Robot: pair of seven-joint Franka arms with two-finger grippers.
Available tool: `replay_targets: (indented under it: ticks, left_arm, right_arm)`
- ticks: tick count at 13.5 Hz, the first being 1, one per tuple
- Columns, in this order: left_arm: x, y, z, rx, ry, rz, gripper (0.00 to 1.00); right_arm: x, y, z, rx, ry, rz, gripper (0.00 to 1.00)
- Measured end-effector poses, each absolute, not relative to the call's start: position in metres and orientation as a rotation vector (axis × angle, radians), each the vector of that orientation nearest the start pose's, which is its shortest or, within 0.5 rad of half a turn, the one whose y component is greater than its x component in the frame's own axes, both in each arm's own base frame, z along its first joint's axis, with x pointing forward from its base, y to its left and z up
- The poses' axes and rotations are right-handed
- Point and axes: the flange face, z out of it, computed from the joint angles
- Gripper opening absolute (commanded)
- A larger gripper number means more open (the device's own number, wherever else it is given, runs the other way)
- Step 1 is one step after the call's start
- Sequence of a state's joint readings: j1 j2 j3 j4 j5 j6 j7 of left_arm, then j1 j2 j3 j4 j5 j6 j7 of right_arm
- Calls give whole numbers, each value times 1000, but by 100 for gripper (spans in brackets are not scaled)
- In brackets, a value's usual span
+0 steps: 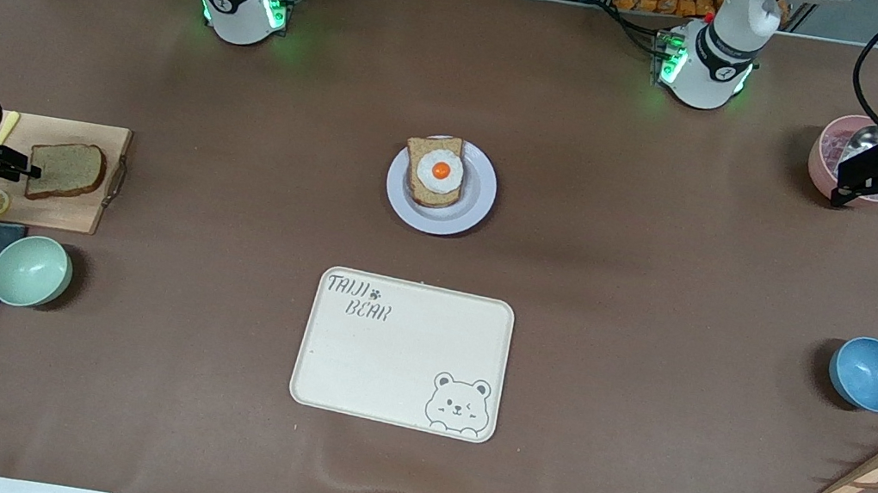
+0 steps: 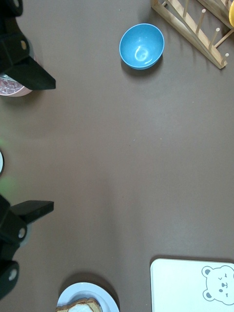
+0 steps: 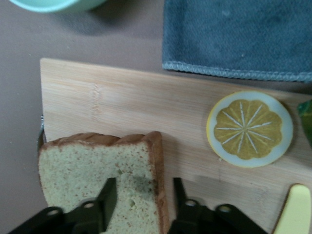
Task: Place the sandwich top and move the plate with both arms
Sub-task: 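Grasp the bread slice edge with the right gripper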
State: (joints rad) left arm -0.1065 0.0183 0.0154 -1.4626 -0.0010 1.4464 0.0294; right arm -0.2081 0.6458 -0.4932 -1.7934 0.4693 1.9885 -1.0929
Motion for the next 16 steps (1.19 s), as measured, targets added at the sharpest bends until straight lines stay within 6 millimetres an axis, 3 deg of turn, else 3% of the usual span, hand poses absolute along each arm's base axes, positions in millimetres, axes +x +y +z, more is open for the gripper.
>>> replay_targets:
  ticks: [3, 4, 12, 16]
  left_arm:
    - [545, -50, 654, -3135, 189, 54, 100]
    - [545, -50, 654, -3135, 189, 55, 100]
    - [545, -50, 654, -3135, 189, 58, 100]
    - [545, -50, 654, -3135, 189, 59, 100]
  right_arm:
    - [492, -364, 190, -2805, -244, 182, 20]
    - [491, -364, 188, -2795, -257, 169, 1]
    - [491, -365, 190, -2784, -275, 141, 0]
    - [510, -360, 217, -2718, -315, 151, 0]
